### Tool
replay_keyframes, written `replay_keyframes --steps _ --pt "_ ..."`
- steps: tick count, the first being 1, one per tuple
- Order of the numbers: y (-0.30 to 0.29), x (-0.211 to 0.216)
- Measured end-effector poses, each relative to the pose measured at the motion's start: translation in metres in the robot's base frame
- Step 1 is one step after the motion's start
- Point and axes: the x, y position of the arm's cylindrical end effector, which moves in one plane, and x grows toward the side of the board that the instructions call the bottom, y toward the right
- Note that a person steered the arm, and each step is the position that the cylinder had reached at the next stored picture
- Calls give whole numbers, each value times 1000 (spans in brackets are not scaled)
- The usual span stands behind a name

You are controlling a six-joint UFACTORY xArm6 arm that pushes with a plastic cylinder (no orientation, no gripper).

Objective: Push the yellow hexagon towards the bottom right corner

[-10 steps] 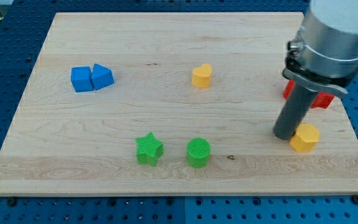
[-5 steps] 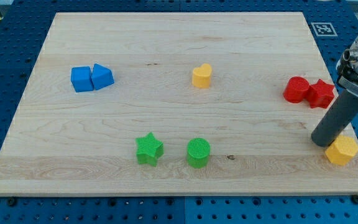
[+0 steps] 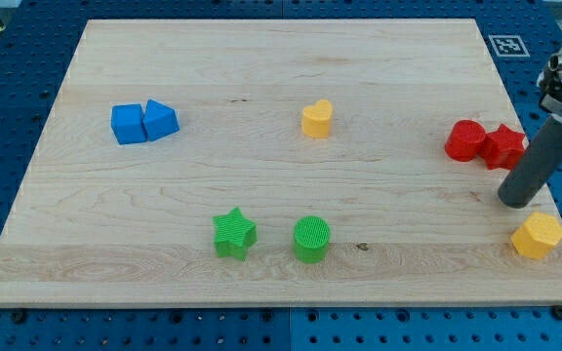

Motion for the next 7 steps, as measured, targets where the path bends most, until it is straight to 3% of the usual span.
replay_keyframes --steps 5,7 --pt "13 41" --pt "-54 6"
